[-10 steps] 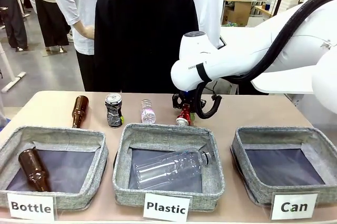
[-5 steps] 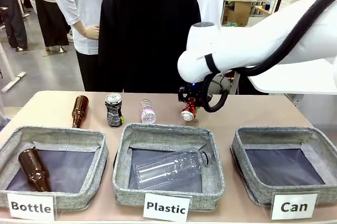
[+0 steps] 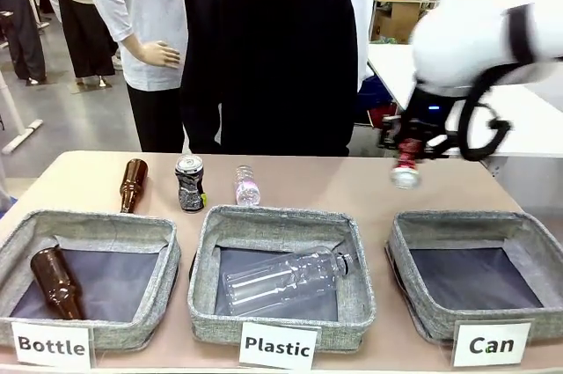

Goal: Sort the can waste into the basket.
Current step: Pick up the can waste from the table and place it in the right Fabric basket.

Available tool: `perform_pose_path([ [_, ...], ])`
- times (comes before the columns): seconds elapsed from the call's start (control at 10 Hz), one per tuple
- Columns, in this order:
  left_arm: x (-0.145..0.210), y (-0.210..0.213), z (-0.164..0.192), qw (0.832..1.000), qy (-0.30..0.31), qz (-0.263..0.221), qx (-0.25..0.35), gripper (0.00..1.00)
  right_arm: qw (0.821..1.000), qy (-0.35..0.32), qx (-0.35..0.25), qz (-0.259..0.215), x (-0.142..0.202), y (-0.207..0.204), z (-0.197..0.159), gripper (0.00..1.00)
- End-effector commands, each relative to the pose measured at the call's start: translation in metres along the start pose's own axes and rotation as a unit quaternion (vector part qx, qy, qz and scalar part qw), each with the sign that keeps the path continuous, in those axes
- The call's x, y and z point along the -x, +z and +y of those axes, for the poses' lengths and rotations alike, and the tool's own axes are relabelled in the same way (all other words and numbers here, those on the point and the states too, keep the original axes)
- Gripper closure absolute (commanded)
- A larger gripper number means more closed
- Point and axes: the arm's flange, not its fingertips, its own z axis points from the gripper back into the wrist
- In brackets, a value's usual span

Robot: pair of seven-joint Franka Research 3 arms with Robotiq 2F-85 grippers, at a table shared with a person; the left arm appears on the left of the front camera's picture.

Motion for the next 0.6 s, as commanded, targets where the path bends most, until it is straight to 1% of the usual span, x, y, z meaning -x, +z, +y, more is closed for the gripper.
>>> perform_pose_path([
  [0.0,-0.001,0.000,-0.004,1.000,0.003,-0.003,0.011,0.00,0.994,0.109,-0.028,0.015,0.032,0.010,-0.061,1.00],
  [0.2,-0.001,0.000,-0.004,1.000,0.003,-0.003,0.011,0.00,0.970,0.239,-0.038,-0.001,0.050,0.001,-0.104,1.00],
  [0.3,-0.001,0.000,-0.004,1.000,0.003,-0.003,0.011,0.00,0.946,0.319,-0.047,-0.009,0.059,-0.003,-0.117,1.00],
  [0.5,-0.001,0.000,-0.004,1.000,0.003,-0.003,0.011,0.00,0.903,0.429,-0.027,-0.023,0.071,-0.009,-0.126,1.00],
])
